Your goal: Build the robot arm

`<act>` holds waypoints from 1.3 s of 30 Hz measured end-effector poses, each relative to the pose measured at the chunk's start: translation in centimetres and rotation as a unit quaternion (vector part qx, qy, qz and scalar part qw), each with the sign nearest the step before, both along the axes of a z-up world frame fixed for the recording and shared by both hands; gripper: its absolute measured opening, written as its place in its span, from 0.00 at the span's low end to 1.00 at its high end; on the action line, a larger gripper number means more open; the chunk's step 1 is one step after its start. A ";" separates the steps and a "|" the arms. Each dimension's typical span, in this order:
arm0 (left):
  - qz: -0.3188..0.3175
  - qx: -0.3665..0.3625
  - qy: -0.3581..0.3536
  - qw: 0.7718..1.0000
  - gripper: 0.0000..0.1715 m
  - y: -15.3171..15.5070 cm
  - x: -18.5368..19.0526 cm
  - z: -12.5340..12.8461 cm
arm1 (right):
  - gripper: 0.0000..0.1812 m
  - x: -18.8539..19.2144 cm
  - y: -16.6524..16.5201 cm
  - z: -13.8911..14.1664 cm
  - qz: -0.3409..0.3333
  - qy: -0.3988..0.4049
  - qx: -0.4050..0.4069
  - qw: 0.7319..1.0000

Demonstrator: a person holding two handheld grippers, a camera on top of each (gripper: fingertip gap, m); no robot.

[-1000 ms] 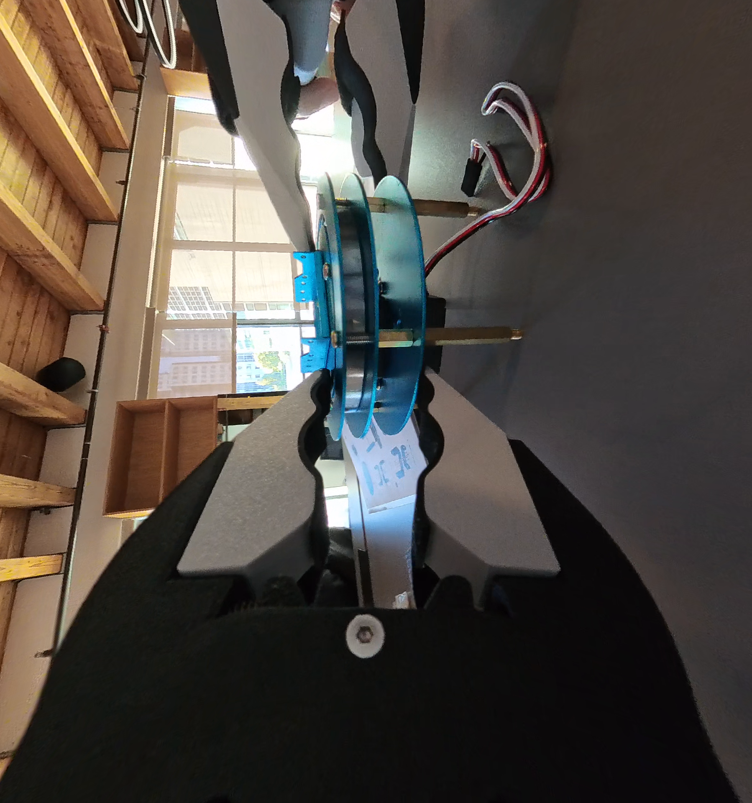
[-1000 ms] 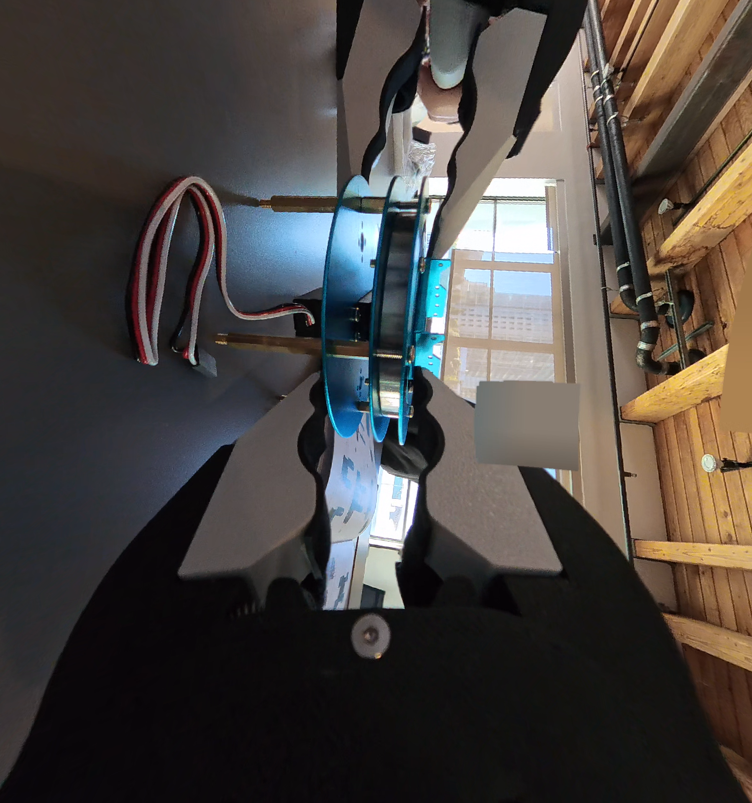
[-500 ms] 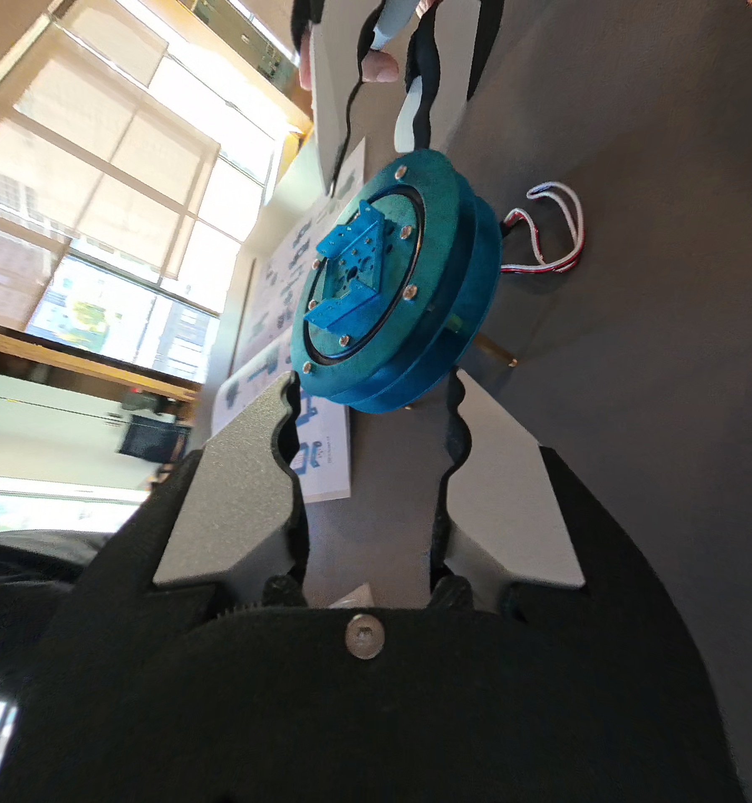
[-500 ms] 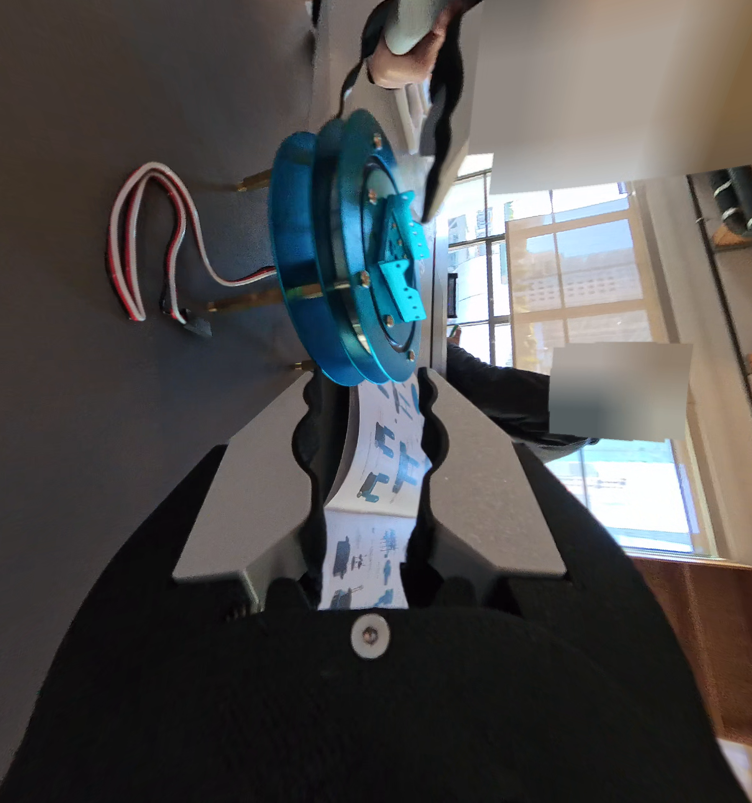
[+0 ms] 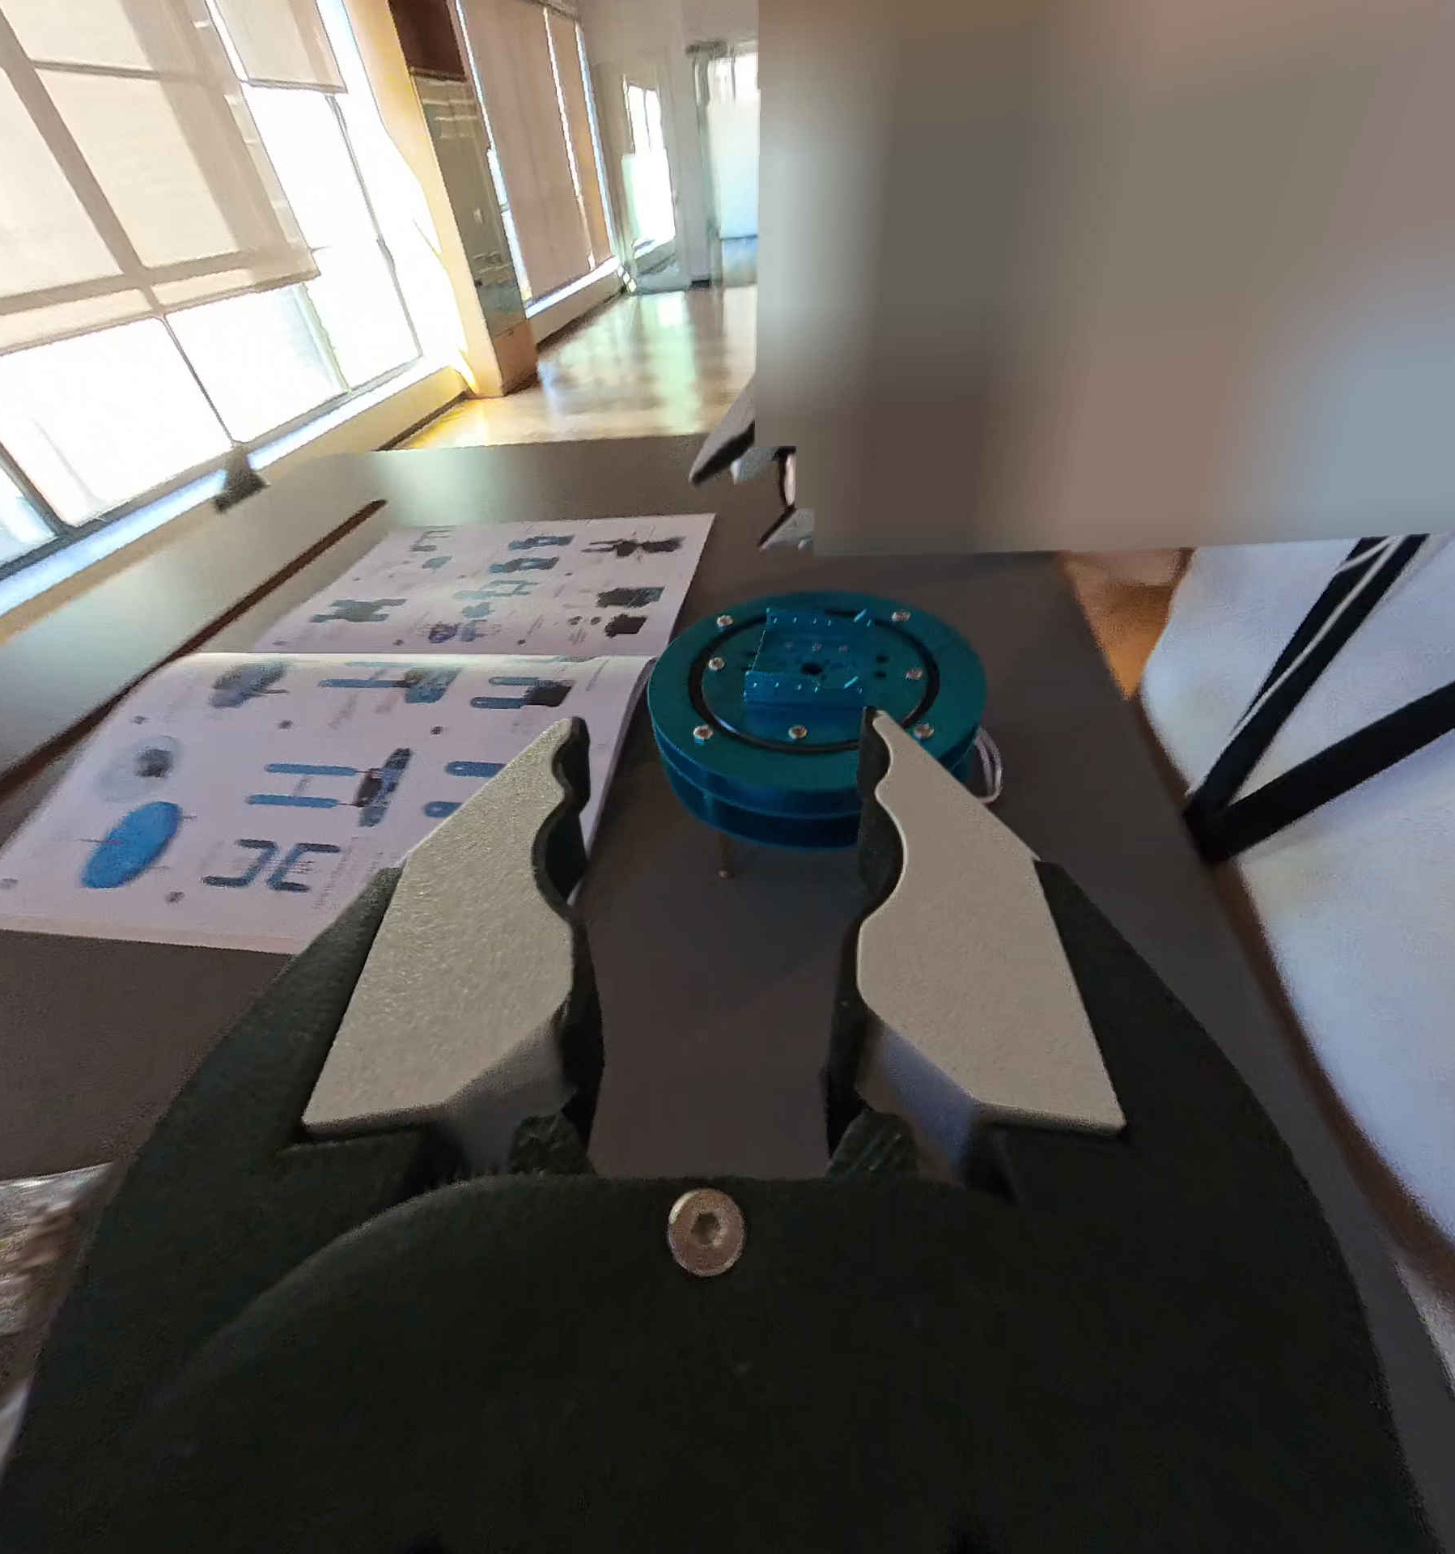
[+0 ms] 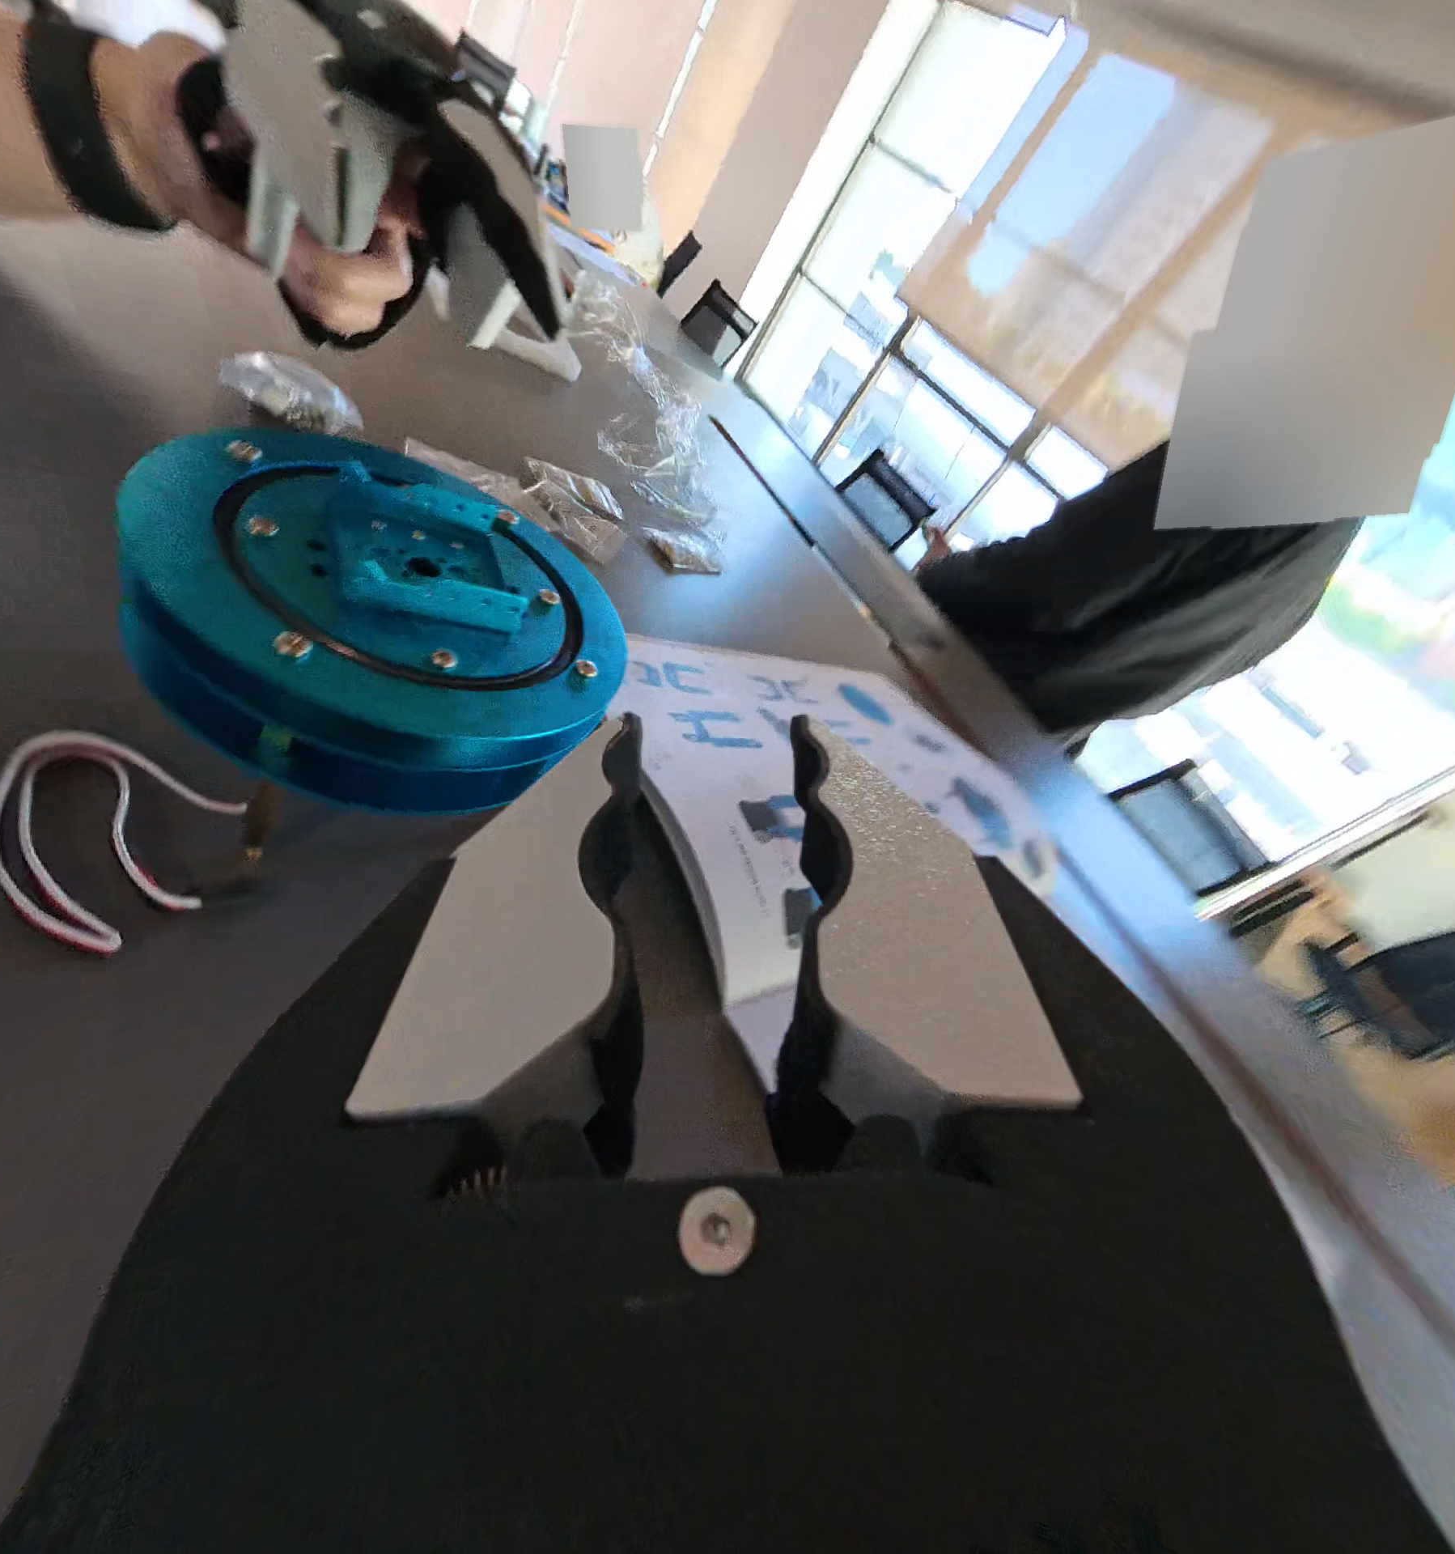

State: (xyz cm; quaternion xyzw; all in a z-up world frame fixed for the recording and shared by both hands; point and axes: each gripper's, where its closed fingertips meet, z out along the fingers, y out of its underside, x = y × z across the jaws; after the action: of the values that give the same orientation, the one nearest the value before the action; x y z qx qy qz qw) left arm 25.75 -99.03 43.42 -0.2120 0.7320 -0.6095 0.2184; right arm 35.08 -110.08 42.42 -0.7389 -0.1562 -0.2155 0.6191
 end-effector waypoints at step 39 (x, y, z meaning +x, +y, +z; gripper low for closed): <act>-0.018 0.029 0.021 0.999 0.30 -2.5 0.3 -2.2 | 0.17 0.6 1.0 -1.7 0.075 0.273 0.010 0.959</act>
State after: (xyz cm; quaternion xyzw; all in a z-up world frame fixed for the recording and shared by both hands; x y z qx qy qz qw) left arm 26.06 -101.55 41.19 -0.2046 0.7577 -0.5872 0.1982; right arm 35.72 -109.04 40.70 -0.7492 -0.0343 0.0401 0.6603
